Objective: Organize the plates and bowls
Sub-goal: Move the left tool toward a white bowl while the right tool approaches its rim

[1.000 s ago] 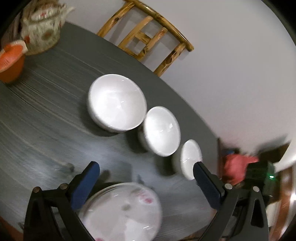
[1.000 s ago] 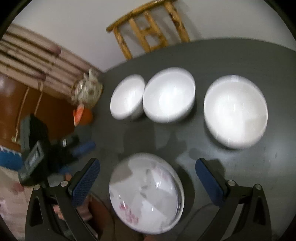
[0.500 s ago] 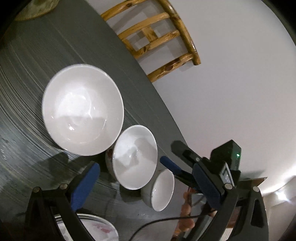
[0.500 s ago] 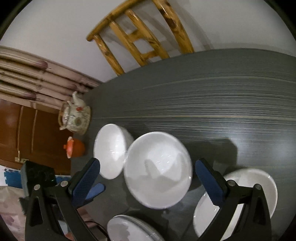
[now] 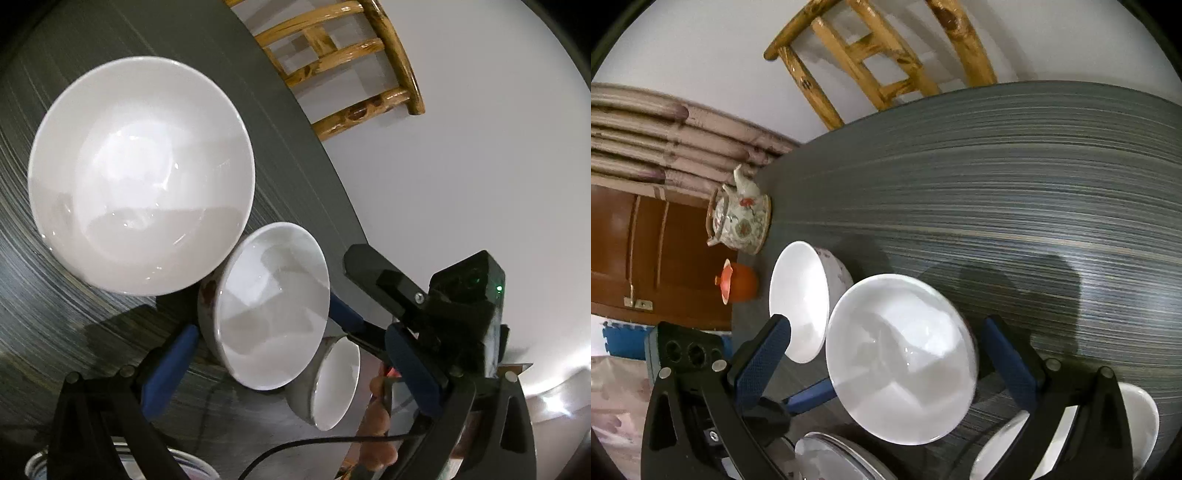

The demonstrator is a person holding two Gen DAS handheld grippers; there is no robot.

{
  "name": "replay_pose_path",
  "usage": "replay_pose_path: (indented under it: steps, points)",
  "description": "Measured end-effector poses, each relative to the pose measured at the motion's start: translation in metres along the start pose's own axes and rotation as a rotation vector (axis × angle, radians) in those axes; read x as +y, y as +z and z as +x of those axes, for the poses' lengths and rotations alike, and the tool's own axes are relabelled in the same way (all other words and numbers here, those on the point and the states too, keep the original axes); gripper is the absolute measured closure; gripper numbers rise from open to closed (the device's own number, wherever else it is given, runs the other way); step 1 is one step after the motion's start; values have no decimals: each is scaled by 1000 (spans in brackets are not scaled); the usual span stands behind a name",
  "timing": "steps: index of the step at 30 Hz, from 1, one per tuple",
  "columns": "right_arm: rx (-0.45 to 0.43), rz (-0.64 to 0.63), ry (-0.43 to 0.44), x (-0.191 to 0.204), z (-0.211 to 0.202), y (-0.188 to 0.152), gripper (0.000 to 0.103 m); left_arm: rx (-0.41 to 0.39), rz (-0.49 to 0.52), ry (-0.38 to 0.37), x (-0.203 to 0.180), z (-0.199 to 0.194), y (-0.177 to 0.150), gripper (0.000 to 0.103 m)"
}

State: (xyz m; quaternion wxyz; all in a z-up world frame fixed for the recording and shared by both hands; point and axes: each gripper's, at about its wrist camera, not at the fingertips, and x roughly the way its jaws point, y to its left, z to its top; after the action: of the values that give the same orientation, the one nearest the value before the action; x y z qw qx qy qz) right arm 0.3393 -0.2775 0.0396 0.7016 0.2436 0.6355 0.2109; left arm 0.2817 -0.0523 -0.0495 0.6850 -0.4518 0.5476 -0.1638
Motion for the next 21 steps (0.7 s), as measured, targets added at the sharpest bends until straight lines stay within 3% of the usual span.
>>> replay_pose_path:
  steps: [10,21]
  points:
    - [39,10,-32,3,4,-1,0,2,-3,10,5,2,-2,0]
    - [80,95,-27,14,12,-43,0,46,60,58,17,-24,-12,0]
